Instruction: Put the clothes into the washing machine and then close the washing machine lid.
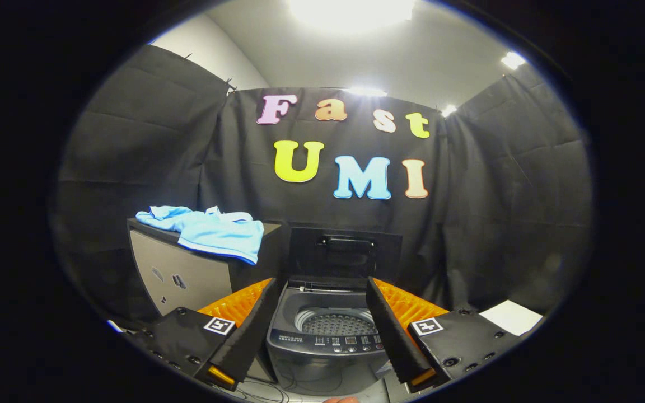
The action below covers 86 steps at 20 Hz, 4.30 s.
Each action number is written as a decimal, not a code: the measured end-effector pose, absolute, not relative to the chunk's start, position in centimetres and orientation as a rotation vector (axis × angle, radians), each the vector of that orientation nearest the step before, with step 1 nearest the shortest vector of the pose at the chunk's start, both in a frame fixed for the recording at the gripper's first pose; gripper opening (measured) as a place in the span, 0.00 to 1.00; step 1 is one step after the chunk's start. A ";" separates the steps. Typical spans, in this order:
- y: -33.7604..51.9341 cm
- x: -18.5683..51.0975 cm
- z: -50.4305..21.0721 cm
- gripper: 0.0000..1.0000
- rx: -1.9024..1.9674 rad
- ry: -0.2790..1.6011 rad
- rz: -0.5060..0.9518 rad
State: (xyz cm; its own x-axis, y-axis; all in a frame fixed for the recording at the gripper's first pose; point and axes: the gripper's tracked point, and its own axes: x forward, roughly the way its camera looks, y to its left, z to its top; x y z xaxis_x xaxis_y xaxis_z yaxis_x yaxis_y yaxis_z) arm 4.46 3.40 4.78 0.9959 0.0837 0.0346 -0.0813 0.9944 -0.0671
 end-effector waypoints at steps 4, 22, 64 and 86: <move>5.2 6.6 7.4 0.98 -0.056 -0.023 0.115; 20.9 14.6 18.8 0.98 -0.143 0.066 0.453; 36.7 25.1 6.5 0.99 -0.246 0.574 0.582; 38.7 23.4 11.0 0.01 -0.078 0.579 0.706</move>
State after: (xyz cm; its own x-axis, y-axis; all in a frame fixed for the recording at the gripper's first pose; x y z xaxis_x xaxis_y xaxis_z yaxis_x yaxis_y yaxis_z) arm 23.45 38.69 10.99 0.6115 0.5903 -0.5269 -0.6324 0.7648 0.1230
